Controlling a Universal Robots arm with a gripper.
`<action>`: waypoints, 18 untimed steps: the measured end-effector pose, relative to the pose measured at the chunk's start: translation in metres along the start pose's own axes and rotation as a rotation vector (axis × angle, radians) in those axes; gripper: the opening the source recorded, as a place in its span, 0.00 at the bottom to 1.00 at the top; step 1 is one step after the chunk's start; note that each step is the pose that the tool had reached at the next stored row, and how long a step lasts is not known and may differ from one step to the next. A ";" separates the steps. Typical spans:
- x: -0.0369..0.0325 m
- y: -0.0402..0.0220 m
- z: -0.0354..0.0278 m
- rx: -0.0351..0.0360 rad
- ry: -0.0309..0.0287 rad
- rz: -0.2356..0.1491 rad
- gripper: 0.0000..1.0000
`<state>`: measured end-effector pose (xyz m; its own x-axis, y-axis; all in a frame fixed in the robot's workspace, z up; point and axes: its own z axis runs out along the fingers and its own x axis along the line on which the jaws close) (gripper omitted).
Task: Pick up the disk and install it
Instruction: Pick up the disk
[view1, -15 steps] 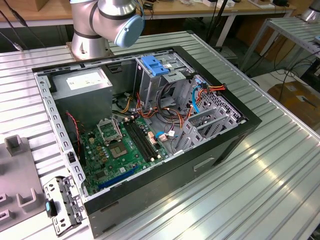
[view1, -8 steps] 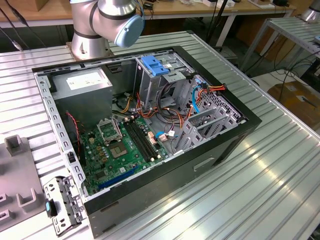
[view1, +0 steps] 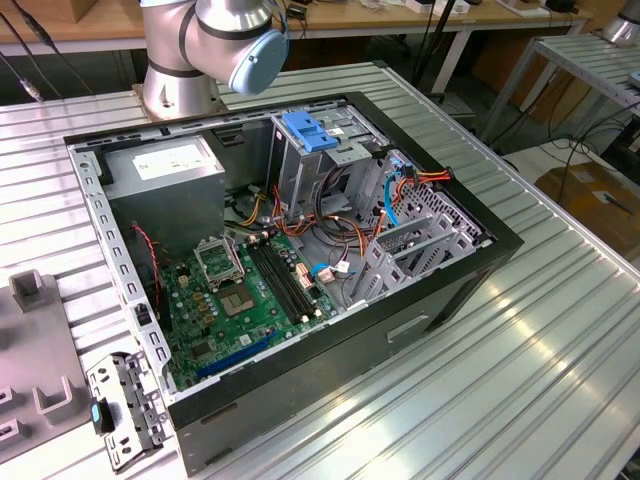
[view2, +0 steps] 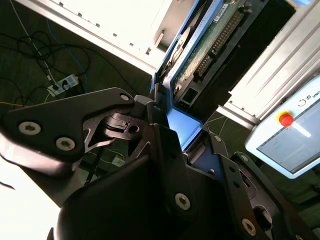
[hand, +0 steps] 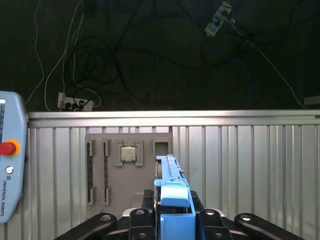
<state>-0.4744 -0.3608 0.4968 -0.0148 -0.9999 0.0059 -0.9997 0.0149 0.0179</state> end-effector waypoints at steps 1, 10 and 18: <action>0.0000 0.0000 0.0000 0.0000 0.0000 0.000 0.37; -0.0001 -0.0043 -0.0001 0.0000 0.0000 0.000 0.37; -0.0002 -0.0110 -0.0002 0.0001 0.0000 0.000 0.37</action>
<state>-0.4634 -0.3608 0.4968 -0.0148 -0.9999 0.0059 -0.9997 0.0149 0.0179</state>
